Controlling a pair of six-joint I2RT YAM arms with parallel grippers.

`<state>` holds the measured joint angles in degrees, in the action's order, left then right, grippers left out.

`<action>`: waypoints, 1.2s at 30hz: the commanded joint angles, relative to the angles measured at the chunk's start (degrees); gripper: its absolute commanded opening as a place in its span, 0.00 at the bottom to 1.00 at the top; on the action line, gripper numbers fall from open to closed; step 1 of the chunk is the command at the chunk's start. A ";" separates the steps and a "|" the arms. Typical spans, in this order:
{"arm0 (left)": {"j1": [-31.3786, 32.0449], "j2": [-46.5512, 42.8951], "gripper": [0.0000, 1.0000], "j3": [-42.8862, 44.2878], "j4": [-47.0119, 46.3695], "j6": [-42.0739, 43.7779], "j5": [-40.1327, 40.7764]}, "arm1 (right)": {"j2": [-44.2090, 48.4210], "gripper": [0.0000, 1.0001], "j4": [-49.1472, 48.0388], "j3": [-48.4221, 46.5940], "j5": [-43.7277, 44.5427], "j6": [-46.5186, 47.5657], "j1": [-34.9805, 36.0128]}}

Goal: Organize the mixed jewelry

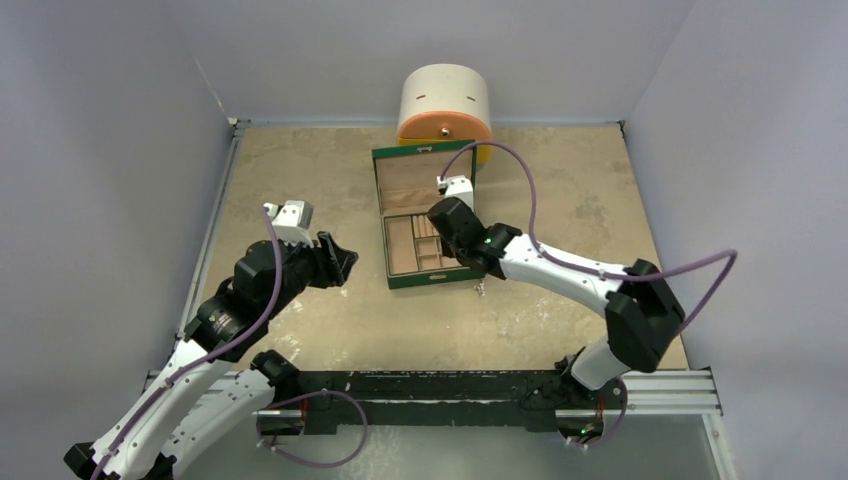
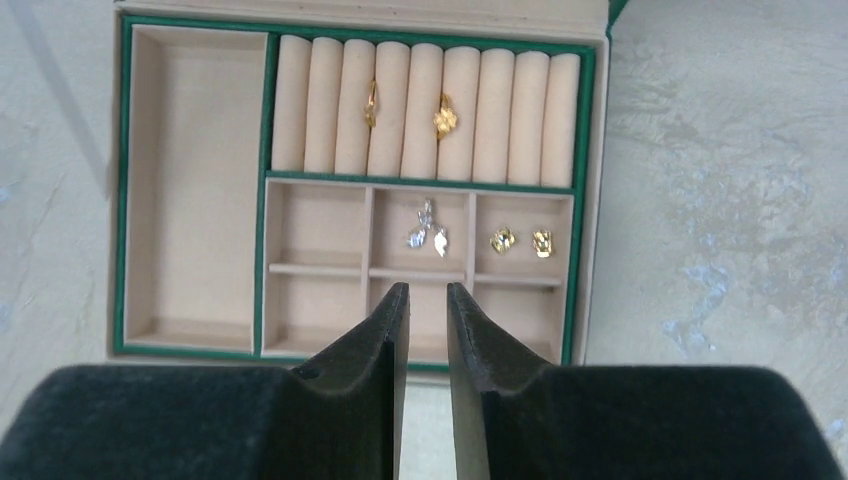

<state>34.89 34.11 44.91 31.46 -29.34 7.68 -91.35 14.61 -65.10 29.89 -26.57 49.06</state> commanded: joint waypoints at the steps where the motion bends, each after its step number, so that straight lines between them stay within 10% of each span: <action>1: -0.27 -0.05 0.53 1.39 -1.40 0.60 -0.01 | 7.37 0.23 0.89 4.77 -1.52 -2.84 -0.28; 16: -0.35 0.43 0.53 1.50 -1.40 0.69 -0.29 | 23.94 0.27 1.45 24.09 -4.53 -12.54 -0.29; 36: -0.35 0.43 0.53 1.44 -1.40 0.69 -0.30 | 15.19 0.29 -11.16 28.05 -3.82 -11.54 -0.28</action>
<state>34.87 34.81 44.91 31.44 -29.34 7.68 -75.02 6.94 -35.70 24.08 -38.81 49.06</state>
